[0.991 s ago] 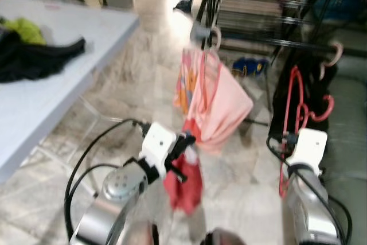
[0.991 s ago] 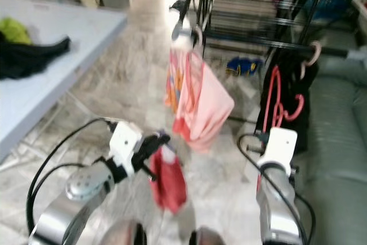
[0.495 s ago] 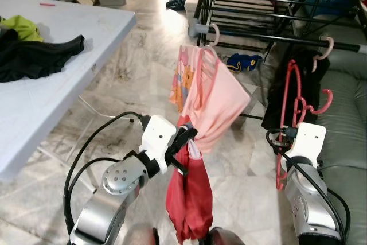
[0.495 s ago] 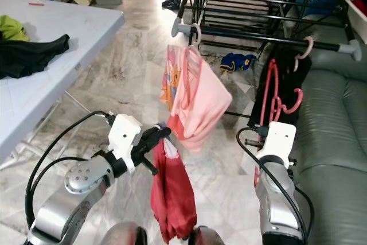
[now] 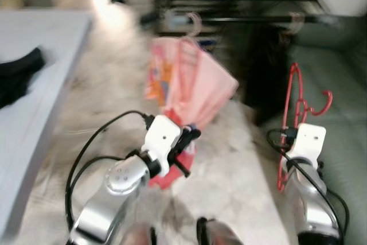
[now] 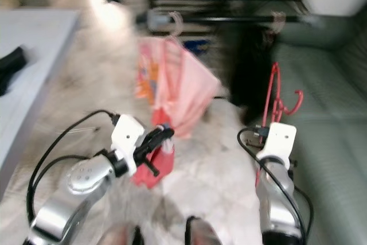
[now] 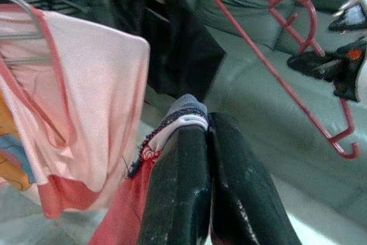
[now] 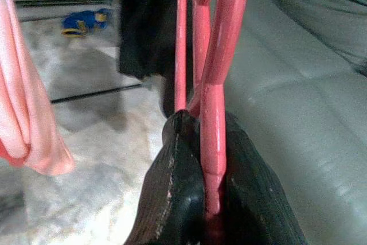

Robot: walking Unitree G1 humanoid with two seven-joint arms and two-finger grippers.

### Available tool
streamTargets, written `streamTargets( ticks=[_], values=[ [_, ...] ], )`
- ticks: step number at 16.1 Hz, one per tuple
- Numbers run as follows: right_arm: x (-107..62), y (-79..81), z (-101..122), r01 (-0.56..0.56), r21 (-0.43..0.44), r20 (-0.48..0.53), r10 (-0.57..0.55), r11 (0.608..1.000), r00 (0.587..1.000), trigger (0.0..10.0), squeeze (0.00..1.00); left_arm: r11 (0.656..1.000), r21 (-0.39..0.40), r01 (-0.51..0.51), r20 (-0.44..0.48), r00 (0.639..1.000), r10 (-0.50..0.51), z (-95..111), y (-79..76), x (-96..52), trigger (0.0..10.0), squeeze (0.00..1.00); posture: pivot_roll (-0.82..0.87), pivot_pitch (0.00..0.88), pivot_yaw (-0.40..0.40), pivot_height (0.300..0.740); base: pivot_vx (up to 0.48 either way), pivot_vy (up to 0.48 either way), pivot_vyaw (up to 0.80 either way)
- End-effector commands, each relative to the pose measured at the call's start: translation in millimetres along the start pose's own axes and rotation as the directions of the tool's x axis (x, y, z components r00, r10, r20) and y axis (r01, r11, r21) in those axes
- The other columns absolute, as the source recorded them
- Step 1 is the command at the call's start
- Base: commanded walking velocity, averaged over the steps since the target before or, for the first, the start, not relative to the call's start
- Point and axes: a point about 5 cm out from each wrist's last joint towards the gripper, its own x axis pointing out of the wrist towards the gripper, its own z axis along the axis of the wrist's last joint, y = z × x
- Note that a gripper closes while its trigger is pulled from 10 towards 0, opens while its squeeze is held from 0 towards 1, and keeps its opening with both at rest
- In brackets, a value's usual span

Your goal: Hang hanger

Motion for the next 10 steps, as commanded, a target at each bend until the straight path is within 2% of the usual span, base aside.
streamTargets(
  ticks=[1,7,10],
  values=[
    [0.3,1.4,5.1,-0.004,-0.008,0.02,0.004,1.0,1.0,10.0,0.0,1.0,0.01,0.007,0.04,0.999,-0.008,8.5,-1.4,0.4,10.0,0.0,0.04,0.085,-0.035,0.74,0.0,0.0,-0.8],
    [0.9,2.5,4.4,0.002,-0.005,0.018,-0.002,1.0,1.0,10.0,0.0,1.0,0.011,0.023,0.046,0.999,-0.024,10.1,-1.4,0.0,10.0,0.0,0.04,0.09,-0.033,0.74,0.0,0.0,-0.8],
    [1.2,2.7,3.9,0.004,-0.003,0.016,-0.004,1.0,1.0,10.0,0.0,0.998,0.013,0.067,0.077,0.995,-0.067,13.2,-4.0,-0.1,10.0,0.0,0.04,0.091,-0.032,0.74,0.0,0.0,-0.8]
  ],
)
